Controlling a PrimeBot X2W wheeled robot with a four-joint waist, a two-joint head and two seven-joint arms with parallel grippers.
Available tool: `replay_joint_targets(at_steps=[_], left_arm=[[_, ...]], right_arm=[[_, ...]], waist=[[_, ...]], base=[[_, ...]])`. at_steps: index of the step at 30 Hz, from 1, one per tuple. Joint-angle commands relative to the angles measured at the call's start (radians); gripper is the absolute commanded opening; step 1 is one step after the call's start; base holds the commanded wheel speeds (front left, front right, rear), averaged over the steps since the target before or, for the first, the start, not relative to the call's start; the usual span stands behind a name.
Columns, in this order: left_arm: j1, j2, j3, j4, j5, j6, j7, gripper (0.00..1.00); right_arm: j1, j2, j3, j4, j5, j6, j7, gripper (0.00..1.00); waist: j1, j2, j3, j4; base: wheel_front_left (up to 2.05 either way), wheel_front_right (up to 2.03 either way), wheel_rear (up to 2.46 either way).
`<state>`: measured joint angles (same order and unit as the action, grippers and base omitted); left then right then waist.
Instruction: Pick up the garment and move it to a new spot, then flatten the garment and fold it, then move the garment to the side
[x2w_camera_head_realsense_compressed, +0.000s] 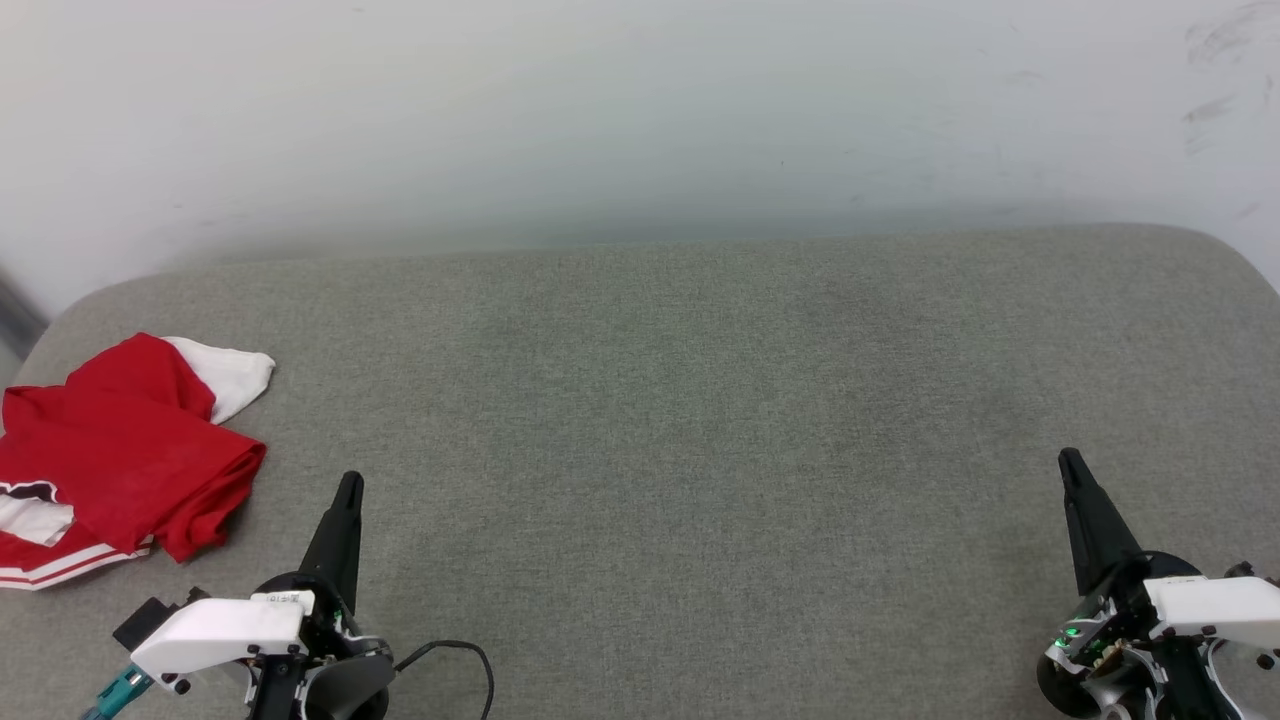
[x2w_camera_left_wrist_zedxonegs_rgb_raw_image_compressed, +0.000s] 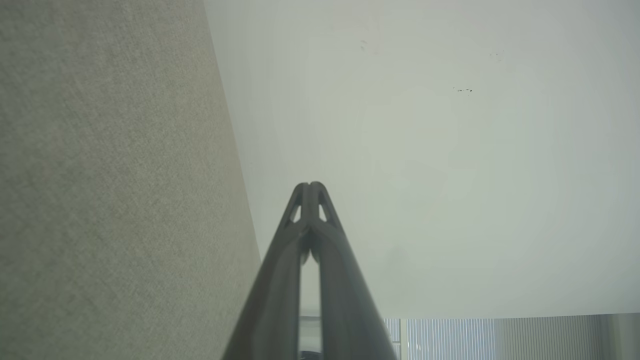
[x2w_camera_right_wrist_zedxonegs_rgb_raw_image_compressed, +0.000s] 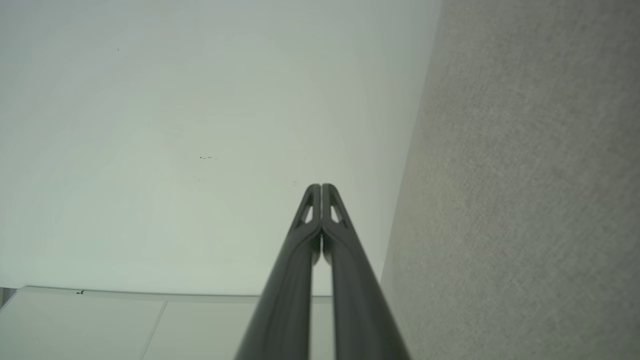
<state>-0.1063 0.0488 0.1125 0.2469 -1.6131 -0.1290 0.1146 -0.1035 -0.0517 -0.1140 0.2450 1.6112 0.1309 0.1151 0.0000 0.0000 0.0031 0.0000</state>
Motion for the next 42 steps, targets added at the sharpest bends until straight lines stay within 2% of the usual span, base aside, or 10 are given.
replay_joint_targets(at_steps=[1,2,3,12,24,35,42], left_arm=[[-0.007,0.003,0.003,-0.001,0.0,-0.004,0.002,0.0],[0.0,0.0,0.0,0.0,0.0,0.0,0.0,0.0],[0.004,-0.001,-0.001,0.006,0.001,0.0,-0.001,1.0],[0.038,-0.003,-0.011,0.003,0.026,0.001,-0.038,1.0],[0.059,-0.002,0.021,-0.014,0.117,0.0,-0.09,1.0],[0.061,-0.001,0.118,-0.038,0.263,0.0,-0.135,1.0],[0.052,-0.001,0.169,-0.094,0.406,0.0,-0.162,1.0]], right_arm=[[-0.011,0.003,0.0,0.001,0.004,0.0,0.001,0.0],[0.0,0.0,0.0,0.0,0.0,0.0,-0.001,0.0],[0.005,0.0,0.001,0.005,-0.001,0.0,-0.001,1.0],[0.038,0.001,0.013,0.013,-0.041,0.0,-0.038,1.0],[0.052,0.001,0.012,-0.002,-0.172,0.0,-0.09,1.0],[0.056,0.001,0.02,-0.081,-0.424,0.0,-0.135,1.0],[0.048,0.001,0.059,-0.173,-0.652,0.0,-0.162,1.0]], waist=[[0.0,0.0,0.0,0.0],[0.0,0.0,0.0,0.0],[0.0,0.0,0.0,0.0],[0.0,0.0,0.0,-0.002],[0.0,0.0,0.0,-0.003],[0.0,0.0,-0.001,-0.002],[0.0,0.0,0.0,0.0]], base=[[0.0,0.0,0.0],[0.0,0.0,0.0],[0.0,0.0,0.0],[0.0,0.0,0.0],[0.0,0.0,0.0],[0.0,0.0,0.0],[0.0,0.0,0.0]])
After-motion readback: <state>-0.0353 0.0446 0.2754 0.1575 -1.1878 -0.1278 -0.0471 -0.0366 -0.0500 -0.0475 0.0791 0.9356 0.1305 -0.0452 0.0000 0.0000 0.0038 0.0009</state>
